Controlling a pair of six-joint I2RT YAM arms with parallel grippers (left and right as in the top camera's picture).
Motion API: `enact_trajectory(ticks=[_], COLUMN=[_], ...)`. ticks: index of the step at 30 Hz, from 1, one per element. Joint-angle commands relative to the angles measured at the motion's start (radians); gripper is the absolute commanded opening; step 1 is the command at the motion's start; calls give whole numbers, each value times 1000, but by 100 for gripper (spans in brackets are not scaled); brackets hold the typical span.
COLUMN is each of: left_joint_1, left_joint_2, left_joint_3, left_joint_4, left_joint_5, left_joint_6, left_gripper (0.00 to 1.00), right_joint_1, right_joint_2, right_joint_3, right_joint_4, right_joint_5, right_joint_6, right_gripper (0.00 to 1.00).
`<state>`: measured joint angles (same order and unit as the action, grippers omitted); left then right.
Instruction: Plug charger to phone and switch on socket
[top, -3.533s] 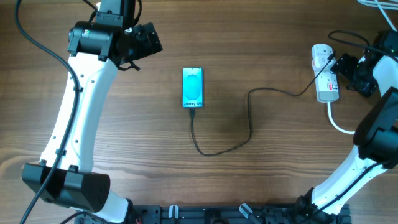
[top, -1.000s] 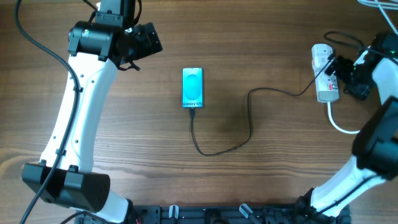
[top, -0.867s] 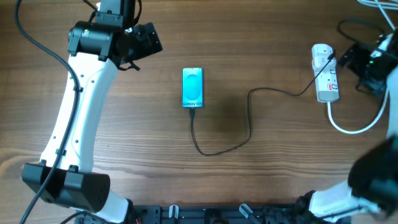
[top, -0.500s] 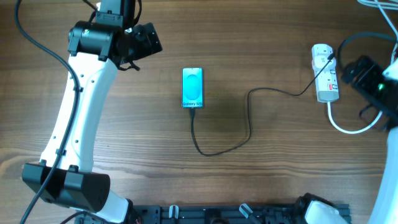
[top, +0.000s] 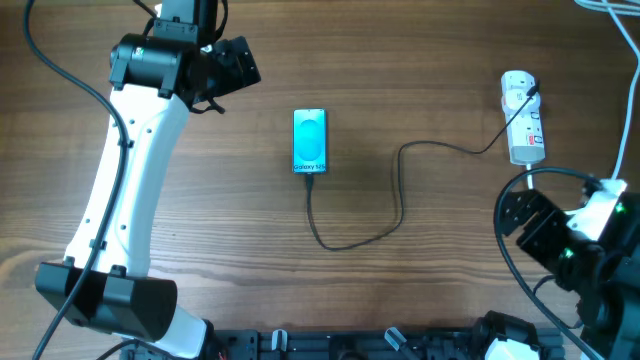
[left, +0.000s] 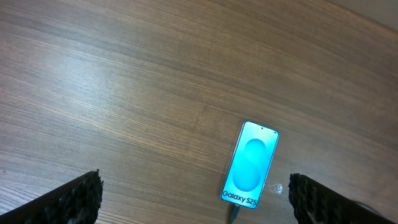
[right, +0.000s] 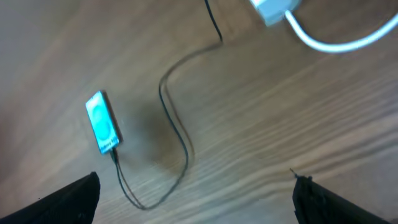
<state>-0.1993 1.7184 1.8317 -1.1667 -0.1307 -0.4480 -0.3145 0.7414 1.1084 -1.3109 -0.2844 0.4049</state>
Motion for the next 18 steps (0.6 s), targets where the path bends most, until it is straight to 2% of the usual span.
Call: enact_trajectory(ticks=[1, 18], left_joint_1=[0, 0], left_joint_2=[3, 3], left_joint_3=[-6, -6], left_joint_4=[2, 2], left_joint_5=[-10, -9], left_joint_6=[-9, -9], left_gripper=[100, 100], right_joint_1=[4, 4], right_joint_2=[3, 5], right_joint_3=[-6, -6], right_joint_4=[-46, -45], right_joint_5=[-16, -2], right_joint_6=[18, 13], right_gripper=[99, 100])
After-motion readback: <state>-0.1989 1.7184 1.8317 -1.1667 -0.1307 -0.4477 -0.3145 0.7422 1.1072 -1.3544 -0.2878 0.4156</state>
